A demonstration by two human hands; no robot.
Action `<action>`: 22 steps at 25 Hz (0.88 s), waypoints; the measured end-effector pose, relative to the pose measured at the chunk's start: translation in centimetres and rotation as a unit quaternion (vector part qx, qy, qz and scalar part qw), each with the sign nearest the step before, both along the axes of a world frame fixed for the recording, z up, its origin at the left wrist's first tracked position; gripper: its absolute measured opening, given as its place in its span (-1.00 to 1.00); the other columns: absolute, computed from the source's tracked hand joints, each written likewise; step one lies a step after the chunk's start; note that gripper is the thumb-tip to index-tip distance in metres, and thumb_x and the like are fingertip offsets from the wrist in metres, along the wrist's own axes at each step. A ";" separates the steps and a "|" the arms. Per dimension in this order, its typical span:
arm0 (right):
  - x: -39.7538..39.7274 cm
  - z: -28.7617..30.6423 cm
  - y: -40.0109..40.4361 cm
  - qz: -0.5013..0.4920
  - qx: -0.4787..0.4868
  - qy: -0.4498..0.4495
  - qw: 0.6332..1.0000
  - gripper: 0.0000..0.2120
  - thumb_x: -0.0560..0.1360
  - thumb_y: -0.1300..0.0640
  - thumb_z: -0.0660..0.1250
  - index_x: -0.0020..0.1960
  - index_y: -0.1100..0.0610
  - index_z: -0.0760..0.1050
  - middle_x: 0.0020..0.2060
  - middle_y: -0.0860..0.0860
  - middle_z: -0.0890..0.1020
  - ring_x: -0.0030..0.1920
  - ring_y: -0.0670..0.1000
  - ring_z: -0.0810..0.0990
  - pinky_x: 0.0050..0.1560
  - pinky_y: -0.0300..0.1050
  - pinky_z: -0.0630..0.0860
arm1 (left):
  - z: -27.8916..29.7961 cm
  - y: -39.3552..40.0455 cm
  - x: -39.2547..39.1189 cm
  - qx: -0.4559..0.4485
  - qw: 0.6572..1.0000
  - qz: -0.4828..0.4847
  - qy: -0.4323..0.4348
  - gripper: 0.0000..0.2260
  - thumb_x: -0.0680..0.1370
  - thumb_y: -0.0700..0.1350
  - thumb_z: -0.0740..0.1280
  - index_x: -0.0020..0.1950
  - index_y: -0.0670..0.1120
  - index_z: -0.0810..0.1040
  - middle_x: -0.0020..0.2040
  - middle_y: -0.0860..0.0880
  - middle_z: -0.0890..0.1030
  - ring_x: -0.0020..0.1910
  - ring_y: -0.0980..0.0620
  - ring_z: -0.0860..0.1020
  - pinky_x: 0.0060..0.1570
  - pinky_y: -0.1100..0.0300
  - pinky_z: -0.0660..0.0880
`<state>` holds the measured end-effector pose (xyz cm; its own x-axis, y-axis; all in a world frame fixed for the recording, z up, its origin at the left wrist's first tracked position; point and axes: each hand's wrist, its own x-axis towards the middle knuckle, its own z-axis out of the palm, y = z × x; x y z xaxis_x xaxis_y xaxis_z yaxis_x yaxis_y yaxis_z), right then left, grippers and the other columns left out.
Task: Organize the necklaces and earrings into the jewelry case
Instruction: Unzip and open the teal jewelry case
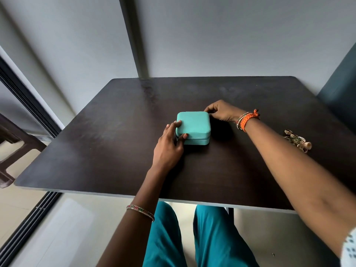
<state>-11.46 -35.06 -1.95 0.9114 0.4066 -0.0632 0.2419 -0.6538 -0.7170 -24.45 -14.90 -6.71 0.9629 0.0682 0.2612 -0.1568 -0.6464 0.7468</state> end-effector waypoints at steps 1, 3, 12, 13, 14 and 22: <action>-0.5 -0.3 -0.1 -0.019 0.007 -0.022 1.000 -0.84 0.52 0.29 0.32 0.04 0.29 0.62 -0.13 0.06 0.67 -0.29 -0.27 0.56 -0.19 -0.46 0.44 | 0.1 -0.1 -0.1 0.021 1.000 0.013 0.005 -0.66 0.58 0.05 0.24 0.36 0.12 0.34 0.25 -0.12 0.53 0.29 -0.20 0.43 -0.05 -0.01 0.45; -1.5 -1.0 -0.4 -0.073 -0.002 -0.097 0.993 -0.90 0.49 0.20 0.36 -0.06 0.16 0.65 -0.15 0.05 0.69 -0.23 -0.15 0.59 -0.09 -0.26 0.52 | 0.3 -0.3 -0.2 0.045 0.999 0.029 0.008 -0.67 0.58 0.07 0.22 0.33 0.15 0.32 0.28 -0.05 0.52 0.31 -0.14 0.44 -0.05 0.01 0.44; -10.7 -1.2 -0.1 -0.176 -0.138 -0.257 0.940 -0.89 0.42 0.00 0.36 -0.14 0.00 0.62 -0.19 -0.09 0.67 0.02 0.01 0.51 -0.03 -0.09 0.06 | 0.8 -0.6 -0.7 0.048 0.997 0.053 0.000 -0.71 0.56 0.06 0.24 0.28 0.12 0.36 0.17 0.03 0.59 0.10 -0.11 0.54 -0.16 0.12 0.33; -11.7 -1.3 0.2 -0.182 -0.142 -0.255 0.939 -0.90 0.43 0.02 0.36 -0.15 0.00 0.62 -0.20 -0.08 0.66 0.02 0.02 0.51 0.00 -0.07 0.08 | 0.7 -0.6 -0.7 0.046 0.998 0.051 -0.001 -0.71 0.56 0.06 0.24 0.27 0.11 0.36 0.17 0.04 0.59 0.10 -0.10 0.54 -0.16 0.11 0.35; -12.5 -1.3 0.6 -0.192 -0.143 -0.256 0.936 -0.91 0.43 0.04 0.35 -0.16 0.01 0.62 -0.21 -0.08 0.66 0.01 0.02 0.51 0.01 -0.06 0.09 | 0.6 -0.5 -0.6 0.039 0.998 0.048 -0.002 -0.72 0.56 0.07 0.25 0.26 0.11 0.36 0.18 0.06 0.59 0.10 -0.09 0.54 -0.15 0.10 0.39; -16.2 -2.1 6.7 -0.274 -0.139 -0.269 0.913 -0.89 0.46 0.12 0.31 -0.16 0.09 0.61 -0.21 0.03 0.66 -0.01 0.10 0.52 -0.01 -0.04 0.11 | 0.5 0.0 -0.4 -0.014 0.999 0.033 0.000 -0.70 0.52 0.09 0.32 0.24 0.12 0.41 0.20 0.04 0.60 0.15 -0.01 0.57 0.01 -0.02 0.54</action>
